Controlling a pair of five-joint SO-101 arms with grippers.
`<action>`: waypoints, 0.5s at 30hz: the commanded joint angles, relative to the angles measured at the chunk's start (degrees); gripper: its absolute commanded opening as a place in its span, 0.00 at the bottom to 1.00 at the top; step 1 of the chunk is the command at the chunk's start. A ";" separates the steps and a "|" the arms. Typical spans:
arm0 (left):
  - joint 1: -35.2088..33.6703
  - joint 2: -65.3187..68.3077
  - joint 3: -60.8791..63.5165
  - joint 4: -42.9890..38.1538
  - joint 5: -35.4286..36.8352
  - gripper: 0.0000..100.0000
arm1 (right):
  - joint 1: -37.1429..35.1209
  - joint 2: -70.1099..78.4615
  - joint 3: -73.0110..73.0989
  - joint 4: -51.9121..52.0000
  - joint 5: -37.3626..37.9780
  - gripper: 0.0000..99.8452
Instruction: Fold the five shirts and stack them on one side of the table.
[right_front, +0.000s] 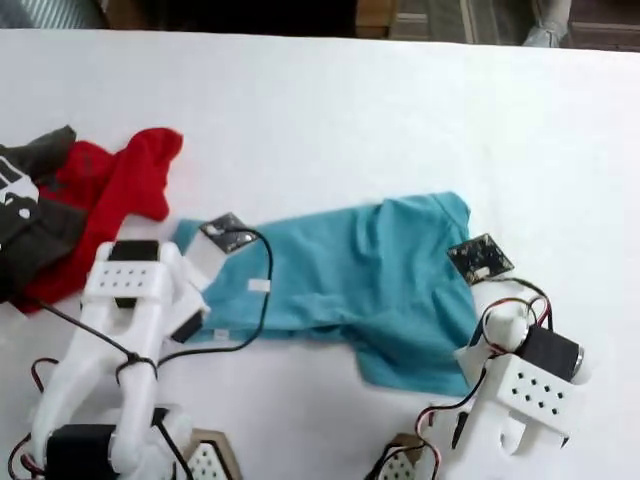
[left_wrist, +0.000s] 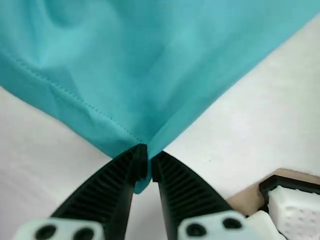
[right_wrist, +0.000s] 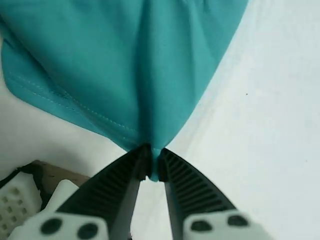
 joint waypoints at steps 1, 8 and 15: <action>0.26 -1.58 0.31 0.26 -0.26 0.02 | 0.75 -1.27 -0.26 -0.31 0.53 0.02; 0.62 -1.67 0.13 1.49 -0.26 0.02 | 0.75 -1.36 -3.87 2.77 0.53 0.02; 0.62 -1.32 0.48 1.49 -1.76 0.02 | 0.75 -1.36 -4.31 4.35 3.25 0.02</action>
